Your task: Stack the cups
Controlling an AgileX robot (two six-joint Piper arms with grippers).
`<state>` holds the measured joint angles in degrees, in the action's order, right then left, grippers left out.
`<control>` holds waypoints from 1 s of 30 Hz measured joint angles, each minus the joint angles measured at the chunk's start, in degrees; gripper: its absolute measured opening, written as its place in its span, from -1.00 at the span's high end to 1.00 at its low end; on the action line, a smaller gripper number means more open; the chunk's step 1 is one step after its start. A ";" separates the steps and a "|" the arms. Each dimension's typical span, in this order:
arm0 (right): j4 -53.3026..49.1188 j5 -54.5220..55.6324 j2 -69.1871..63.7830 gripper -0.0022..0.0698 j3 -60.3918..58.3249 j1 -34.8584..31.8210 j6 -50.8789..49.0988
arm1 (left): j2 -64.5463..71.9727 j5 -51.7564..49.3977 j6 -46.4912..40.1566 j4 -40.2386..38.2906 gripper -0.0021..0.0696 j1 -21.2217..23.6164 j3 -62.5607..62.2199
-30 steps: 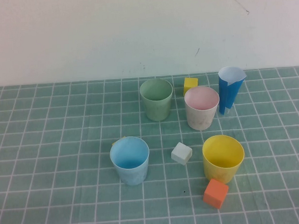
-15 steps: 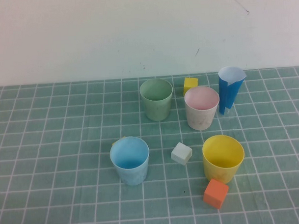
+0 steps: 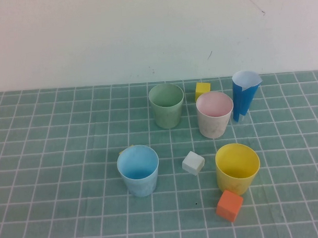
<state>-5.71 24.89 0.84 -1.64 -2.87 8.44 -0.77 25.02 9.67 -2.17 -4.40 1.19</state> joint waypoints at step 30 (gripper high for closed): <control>11.63 -56.73 -15.36 0.95 25.02 0.00 17.13 | 17.41 -49.85 -4.91 -11.68 0.94 -3.16 -28.98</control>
<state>5.92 -31.84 -14.52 23.38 -2.87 25.56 16.64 -24.83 4.77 -13.86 -7.57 -27.79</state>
